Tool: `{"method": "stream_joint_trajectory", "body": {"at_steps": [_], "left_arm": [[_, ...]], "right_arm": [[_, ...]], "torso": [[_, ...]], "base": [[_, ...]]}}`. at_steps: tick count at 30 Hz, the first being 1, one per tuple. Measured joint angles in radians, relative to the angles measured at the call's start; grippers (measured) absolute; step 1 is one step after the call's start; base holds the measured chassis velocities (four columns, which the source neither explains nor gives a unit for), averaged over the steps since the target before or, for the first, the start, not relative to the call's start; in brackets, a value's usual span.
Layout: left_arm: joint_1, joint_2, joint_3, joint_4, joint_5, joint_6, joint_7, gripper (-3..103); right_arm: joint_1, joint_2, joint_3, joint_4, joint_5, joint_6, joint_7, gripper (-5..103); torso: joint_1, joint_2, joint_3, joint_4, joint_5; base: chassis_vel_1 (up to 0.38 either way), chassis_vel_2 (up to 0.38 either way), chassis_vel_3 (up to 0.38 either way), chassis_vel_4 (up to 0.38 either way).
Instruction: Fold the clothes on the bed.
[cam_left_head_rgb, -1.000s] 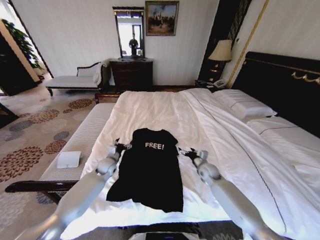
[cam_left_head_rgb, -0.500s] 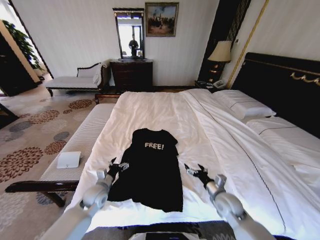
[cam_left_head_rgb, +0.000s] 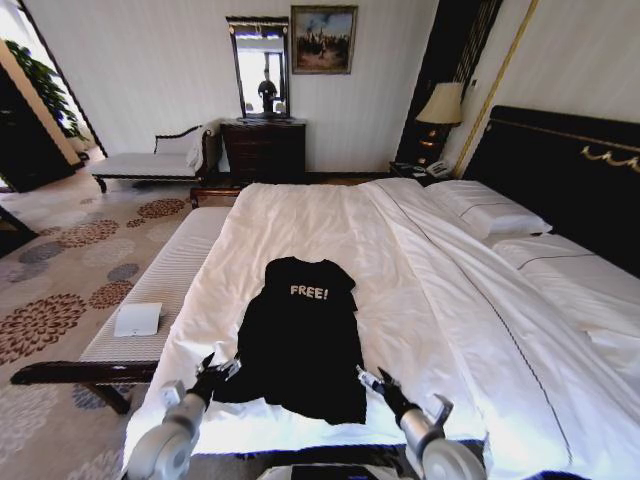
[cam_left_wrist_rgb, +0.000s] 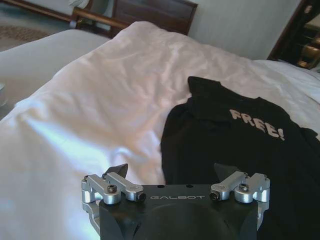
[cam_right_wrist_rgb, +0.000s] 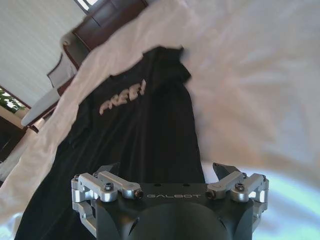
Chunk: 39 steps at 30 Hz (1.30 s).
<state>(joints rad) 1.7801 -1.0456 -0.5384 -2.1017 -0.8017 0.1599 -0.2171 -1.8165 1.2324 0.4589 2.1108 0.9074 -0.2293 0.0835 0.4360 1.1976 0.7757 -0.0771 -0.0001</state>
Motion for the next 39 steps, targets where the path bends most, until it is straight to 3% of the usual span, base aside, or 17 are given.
{"method": "stream_joint_trajectory", "body": {"at_steps": [8, 20, 23, 25, 29, 32, 34, 37, 39], "left_arm": [[0.144, -0.053, -0.054, -0.028, -0.018, -0.016, 0.014, 99], [0.138, -0.070, -0.030, -0.042, -0.005, -0.013, -0.008, 99], [0.133, -0.067, -0.027, -0.046, -0.004, -0.005, -0.012, 99], [0.132, -0.065, -0.028, -0.046, -0.008, -0.001, -0.013, 99], [0.128, -0.062, -0.034, -0.043, -0.055, 0.018, -0.030, 98], [0.128, -0.065, -0.039, -0.041, -0.068, 0.021, -0.032, 98], [0.131, -0.067, -0.049, -0.037, -0.077, 0.023, -0.032, 98], [0.131, -0.067, -0.056, -0.036, -0.084, 0.024, -0.032, 98], [0.134, -0.067, -0.067, -0.030, -0.098, 0.029, -0.029, 98]], "right_arm": [[-0.069, 0.000, -0.007, -0.040, 0.054, -0.044, -0.041, 100], [-0.024, -0.046, -0.038, -0.185, 0.025, -0.053, -0.070, 102], [-0.006, -0.046, -0.038, -0.204, 0.025, -0.053, -0.071, 94], [-0.003, -0.045, -0.037, -0.206, 0.025, -0.053, -0.071, 94], [0.004, -0.041, -0.035, -0.205, 0.028, -0.055, -0.070, 73], [0.006, -0.039, -0.037, -0.205, 0.026, -0.055, -0.070, 68], [0.006, -0.041, -0.038, -0.210, 0.023, -0.055, -0.070, 57], [0.005, -0.041, -0.038, -0.210, 0.022, -0.055, -0.069, 51], [0.000, -0.036, -0.039, -0.207, 0.018, -0.055, -0.069, 39]], "torso": [[0.000, 0.000, 0.000, 0.0001, 0.0002], [0.000, 0.000, 0.000, 0.0000, 0.0002], [0.000, 0.000, 0.000, 0.0000, 0.0002], [0.000, 0.000, 0.000, -0.0001, 0.0002], [0.000, 0.000, 0.000, -0.0001, 0.0000], [0.000, 0.000, 0.000, -0.0001, 0.0000], [0.000, 0.000, 0.000, 0.0000, 0.0000], [0.000, 0.000, 0.000, 0.0000, 0.0001], [0.000, 0.000, 0.000, -0.0001, 0.0001]], "base": [[0.000, 0.000, 0.000, 0.000], [0.000, 0.000, 0.000, 0.000], [0.000, 0.000, 0.000, 0.000], [0.000, 0.000, 0.000, 0.000], [0.000, 0.000, 0.000, 0.000], [0.000, 0.000, 0.000, 0.000], [0.000, 0.000, 0.000, 0.000], [0.000, 0.000, 0.000, 0.000], [0.000, 0.000, 0.000, 0.000]]}}
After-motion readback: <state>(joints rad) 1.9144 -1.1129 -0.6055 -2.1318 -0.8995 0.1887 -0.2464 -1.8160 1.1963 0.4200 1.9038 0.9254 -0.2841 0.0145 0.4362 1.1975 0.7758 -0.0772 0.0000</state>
